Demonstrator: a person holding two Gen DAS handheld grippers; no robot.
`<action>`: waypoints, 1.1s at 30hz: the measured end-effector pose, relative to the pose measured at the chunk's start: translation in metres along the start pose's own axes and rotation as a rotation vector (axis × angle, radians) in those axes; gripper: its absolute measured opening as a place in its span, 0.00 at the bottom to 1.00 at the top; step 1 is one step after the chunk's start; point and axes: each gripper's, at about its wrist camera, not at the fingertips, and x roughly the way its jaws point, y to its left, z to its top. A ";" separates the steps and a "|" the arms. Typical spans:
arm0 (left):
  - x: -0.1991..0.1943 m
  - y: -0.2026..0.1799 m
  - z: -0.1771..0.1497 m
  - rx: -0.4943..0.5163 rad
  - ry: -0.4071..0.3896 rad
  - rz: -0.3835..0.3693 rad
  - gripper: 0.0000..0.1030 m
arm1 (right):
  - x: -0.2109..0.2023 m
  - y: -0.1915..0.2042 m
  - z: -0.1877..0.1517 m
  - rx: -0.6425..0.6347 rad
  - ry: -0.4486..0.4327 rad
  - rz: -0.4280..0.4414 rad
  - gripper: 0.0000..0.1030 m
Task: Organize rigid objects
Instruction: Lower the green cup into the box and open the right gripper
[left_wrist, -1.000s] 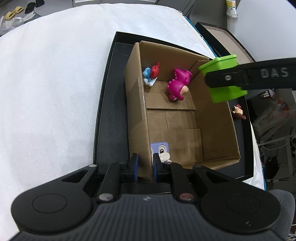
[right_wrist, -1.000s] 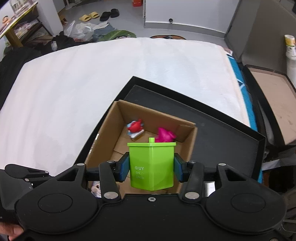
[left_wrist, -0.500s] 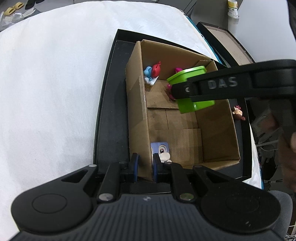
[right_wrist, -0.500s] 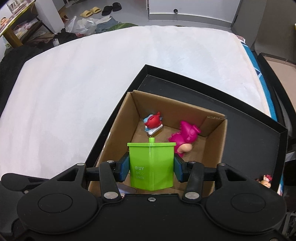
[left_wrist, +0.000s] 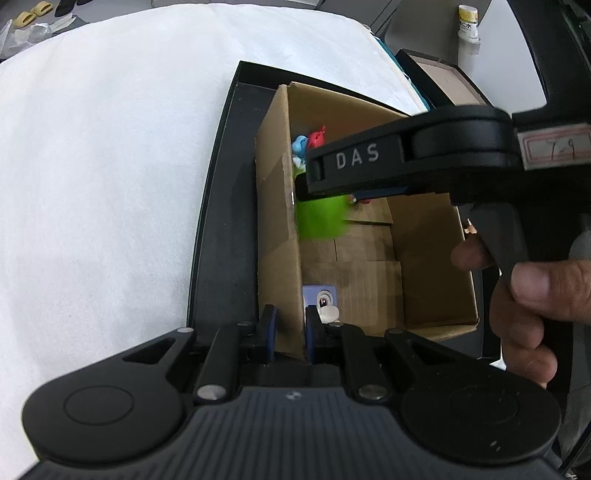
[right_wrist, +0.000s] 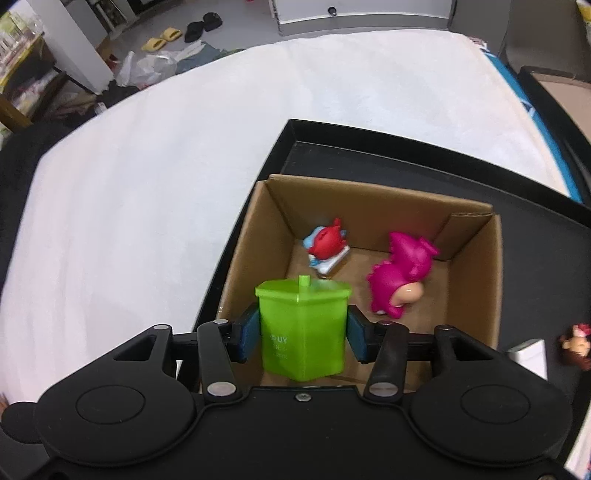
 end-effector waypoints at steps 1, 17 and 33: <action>0.000 0.000 0.000 0.000 -0.001 -0.003 0.13 | 0.000 0.000 -0.001 -0.001 -0.001 0.005 0.47; -0.001 -0.001 0.000 0.001 -0.001 0.000 0.13 | -0.027 -0.007 -0.007 -0.042 -0.035 0.017 0.47; -0.002 -0.007 -0.001 0.015 -0.004 0.029 0.12 | -0.075 -0.044 -0.029 -0.093 -0.118 -0.017 0.63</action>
